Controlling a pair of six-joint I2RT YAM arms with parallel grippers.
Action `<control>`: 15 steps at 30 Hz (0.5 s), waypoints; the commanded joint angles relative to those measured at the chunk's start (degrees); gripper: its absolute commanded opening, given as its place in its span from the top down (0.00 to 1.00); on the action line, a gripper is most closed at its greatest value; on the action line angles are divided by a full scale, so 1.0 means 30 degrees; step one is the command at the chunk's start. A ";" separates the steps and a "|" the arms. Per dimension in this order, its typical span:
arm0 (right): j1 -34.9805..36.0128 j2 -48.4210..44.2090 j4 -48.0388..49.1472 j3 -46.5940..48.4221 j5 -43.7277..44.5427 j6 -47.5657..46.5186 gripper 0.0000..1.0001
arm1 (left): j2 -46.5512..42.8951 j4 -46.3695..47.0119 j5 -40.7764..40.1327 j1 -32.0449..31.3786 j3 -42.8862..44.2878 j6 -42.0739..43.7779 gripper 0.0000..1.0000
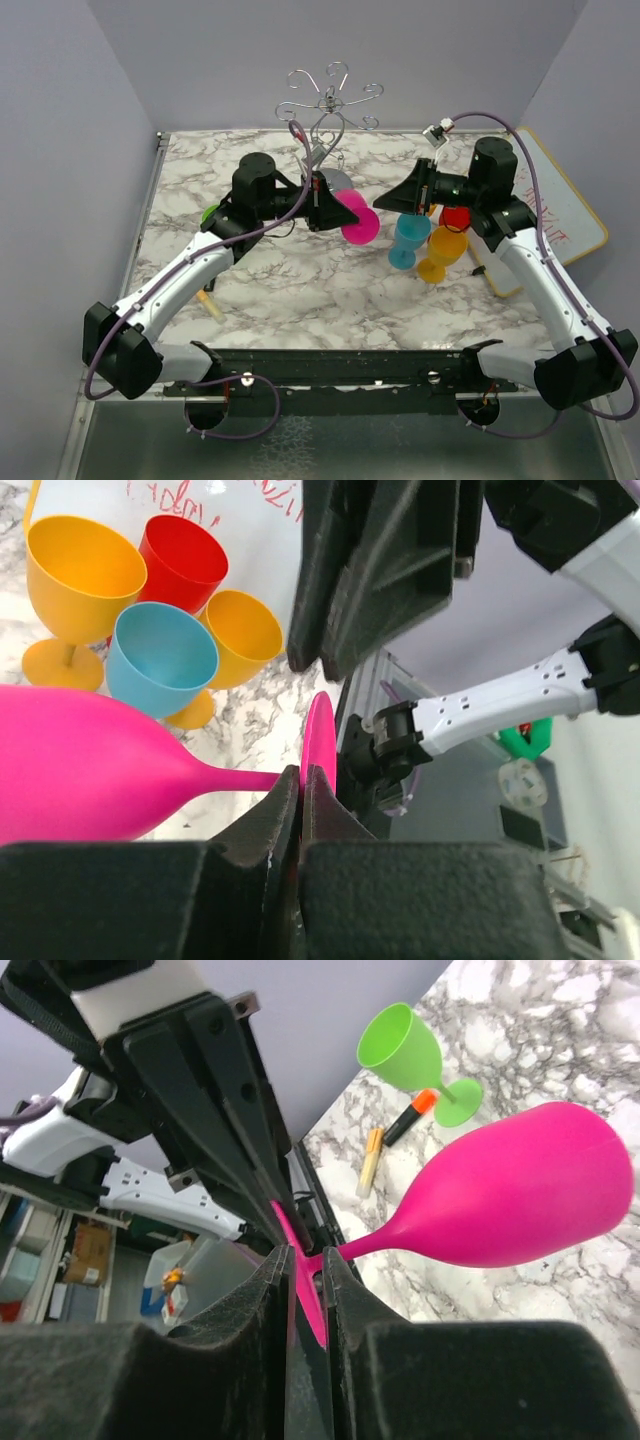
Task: Take the wine glass off the wine glass rack
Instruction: Place the wine glass at the center of the board.
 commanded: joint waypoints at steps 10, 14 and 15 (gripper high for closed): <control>0.0037 0.0597 -0.3046 0.1616 0.5073 -0.1585 0.62 | -0.4021 -0.2749 0.0831 -0.0093 -0.3102 0.8594 1.00; 0.0025 0.0580 -0.3075 0.1625 0.5973 -0.1728 0.36 | -0.4954 -0.2783 0.0560 -0.0101 -0.4112 1.0917 1.00; 0.0030 0.0580 -0.3290 0.1757 0.6304 -0.2337 0.30 | -0.5146 -0.2813 0.0412 -0.0101 -0.4280 1.1275 1.00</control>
